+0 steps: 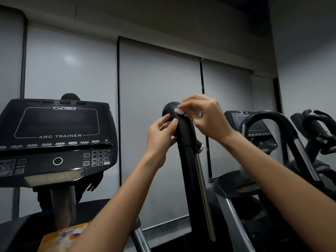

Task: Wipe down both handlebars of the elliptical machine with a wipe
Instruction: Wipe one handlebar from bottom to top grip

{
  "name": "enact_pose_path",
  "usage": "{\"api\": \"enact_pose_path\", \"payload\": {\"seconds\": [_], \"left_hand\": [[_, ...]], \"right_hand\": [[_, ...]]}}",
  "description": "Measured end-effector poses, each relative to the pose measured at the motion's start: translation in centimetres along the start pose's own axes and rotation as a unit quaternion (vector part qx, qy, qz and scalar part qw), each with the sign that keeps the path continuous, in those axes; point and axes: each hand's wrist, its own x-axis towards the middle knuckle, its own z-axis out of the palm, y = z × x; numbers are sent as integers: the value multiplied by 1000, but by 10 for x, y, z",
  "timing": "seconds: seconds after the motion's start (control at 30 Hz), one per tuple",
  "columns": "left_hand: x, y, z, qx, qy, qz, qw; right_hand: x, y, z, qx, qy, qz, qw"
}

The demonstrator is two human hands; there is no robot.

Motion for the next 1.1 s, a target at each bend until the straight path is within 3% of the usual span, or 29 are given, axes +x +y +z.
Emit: {"api": "enact_pose_path", "payload": {"seconds": [0.17, 0.27, 0.4, 0.63, 0.8, 1.0, 1.1], "left_hand": [[1, 0, -1, -2, 1, 8, 1000], [1, 0, -2, 0, -4, 6, 1000], [3, -1, -4, 6, -7, 10, 1000], [4, -2, -5, 4, -7, 14, 1000], [2, 0, -4, 9, -3, 13, 1000], [-1, 4, -3, 29, 2, 5, 1000], [-8, 3, -1, 44, 23, 32, 998]], "right_hand": [[34, 19, 11, 102, -17, 124, 987], [43, 32, 18, 187, -48, 218, 957], [41, 45, 37, 259, -21, 304, 916], [22, 52, 59, 289, -3, 429, 856], [32, 44, 45, 324, 22, 396, 859], [28, 22, 5, 235, -46, 255, 937], [13, 2, -11, 220, -69, 207, 951]]}}
